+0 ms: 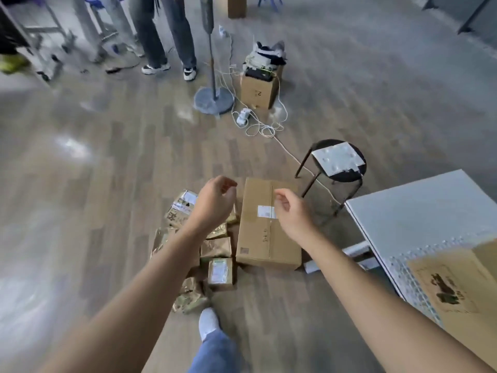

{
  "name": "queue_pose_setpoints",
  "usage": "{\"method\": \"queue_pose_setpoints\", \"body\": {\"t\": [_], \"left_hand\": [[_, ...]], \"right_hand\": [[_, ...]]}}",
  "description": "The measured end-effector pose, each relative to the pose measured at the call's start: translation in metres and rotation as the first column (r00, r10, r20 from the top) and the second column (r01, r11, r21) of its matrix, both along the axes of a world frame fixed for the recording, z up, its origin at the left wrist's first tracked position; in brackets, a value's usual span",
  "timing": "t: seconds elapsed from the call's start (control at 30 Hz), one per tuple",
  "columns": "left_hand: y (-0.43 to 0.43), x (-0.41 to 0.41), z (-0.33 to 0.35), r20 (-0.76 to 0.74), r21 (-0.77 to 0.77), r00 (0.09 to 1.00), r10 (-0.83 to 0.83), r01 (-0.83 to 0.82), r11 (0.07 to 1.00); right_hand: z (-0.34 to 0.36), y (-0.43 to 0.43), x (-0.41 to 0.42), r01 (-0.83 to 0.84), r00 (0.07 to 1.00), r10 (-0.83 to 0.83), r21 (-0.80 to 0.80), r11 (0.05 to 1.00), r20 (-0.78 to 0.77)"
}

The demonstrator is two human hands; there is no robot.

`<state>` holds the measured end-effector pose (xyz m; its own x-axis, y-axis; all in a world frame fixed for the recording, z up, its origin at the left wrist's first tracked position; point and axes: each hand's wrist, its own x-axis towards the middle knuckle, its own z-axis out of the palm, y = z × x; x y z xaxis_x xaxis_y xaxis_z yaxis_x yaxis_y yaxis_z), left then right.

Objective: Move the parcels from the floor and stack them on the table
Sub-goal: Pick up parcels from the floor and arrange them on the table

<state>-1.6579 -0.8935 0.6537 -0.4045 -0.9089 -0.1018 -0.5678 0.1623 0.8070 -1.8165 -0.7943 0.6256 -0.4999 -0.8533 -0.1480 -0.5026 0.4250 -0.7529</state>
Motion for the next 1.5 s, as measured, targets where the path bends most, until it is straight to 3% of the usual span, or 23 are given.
{"method": "queue_pose_setpoints", "body": {"t": [0.27, 0.53, 0.9, 1.07, 1.23, 1.37, 1.5], "left_hand": [[-0.066, 0.099, -0.117, 0.12, 0.334, 0.94, 0.319, -0.341, 0.879], [-0.087, 0.139, -0.27, 0.319, 0.429, 0.84, 0.438, -0.54, 0.724], [-0.157, 0.177, -0.583, 0.463, 0.399, 0.834, 0.299, -0.497, 0.77], [-0.184, 0.209, -0.671, 0.445, 0.561, 0.855, 0.266, -0.498, 0.662], [-0.182, 0.217, -0.688, 0.334, 0.726, 0.905, 0.263, -0.425, 0.541], [-0.168, 0.21, -0.638, 0.276, 0.743, 0.886, 0.374, -0.443, 0.502], [-0.162, 0.19, -0.524, 0.14, 0.723, 0.956, 0.259, -0.277, 0.633]], "right_hand": [[-0.104, -0.076, 0.052, -0.125, 0.986, 0.083, 0.306, 0.944, 0.145], [-0.254, -0.152, 0.083, -0.293, 0.948, 0.204, 0.415, 0.861, 0.245], [-0.568, -0.23, 0.142, -0.44, 0.882, 0.292, 0.426, 0.79, 0.369], [-0.656, -0.235, 0.161, -0.45, 0.859, 0.211, 0.488, 0.748, 0.467], [-0.676, -0.226, 0.168, -0.508, 0.81, 0.174, 0.521, 0.685, 0.561], [-0.623, -0.217, 0.156, -0.437, 0.826, 0.098, 0.52, 0.734, 0.556], [-0.508, -0.212, 0.125, -0.317, 0.901, 0.091, 0.501, 0.805, 0.425]]}}
